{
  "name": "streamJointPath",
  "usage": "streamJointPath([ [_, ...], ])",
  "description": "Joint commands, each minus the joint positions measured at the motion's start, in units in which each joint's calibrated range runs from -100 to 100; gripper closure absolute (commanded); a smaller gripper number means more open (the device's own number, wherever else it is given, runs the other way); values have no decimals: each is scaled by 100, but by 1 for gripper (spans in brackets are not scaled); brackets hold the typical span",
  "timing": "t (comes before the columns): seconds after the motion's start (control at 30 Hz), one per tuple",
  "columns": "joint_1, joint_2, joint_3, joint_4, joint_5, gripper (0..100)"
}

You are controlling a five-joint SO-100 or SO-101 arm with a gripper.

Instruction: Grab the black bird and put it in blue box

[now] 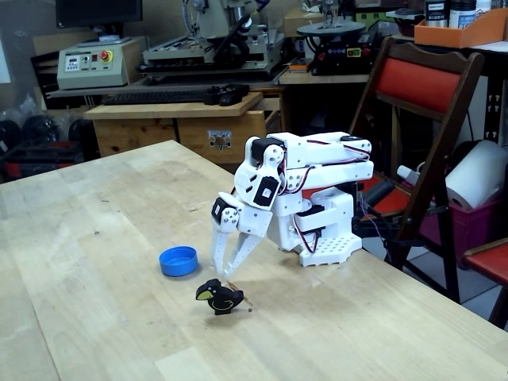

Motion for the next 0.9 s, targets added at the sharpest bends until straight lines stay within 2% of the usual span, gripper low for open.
streamJointPath([
  [0.0, -445, 223, -563, 509, 54, 92],
  [0.7, -445, 231, -581, 509, 54, 92],
  [0.87, -445, 205, -1023, 517, 54, 91],
])
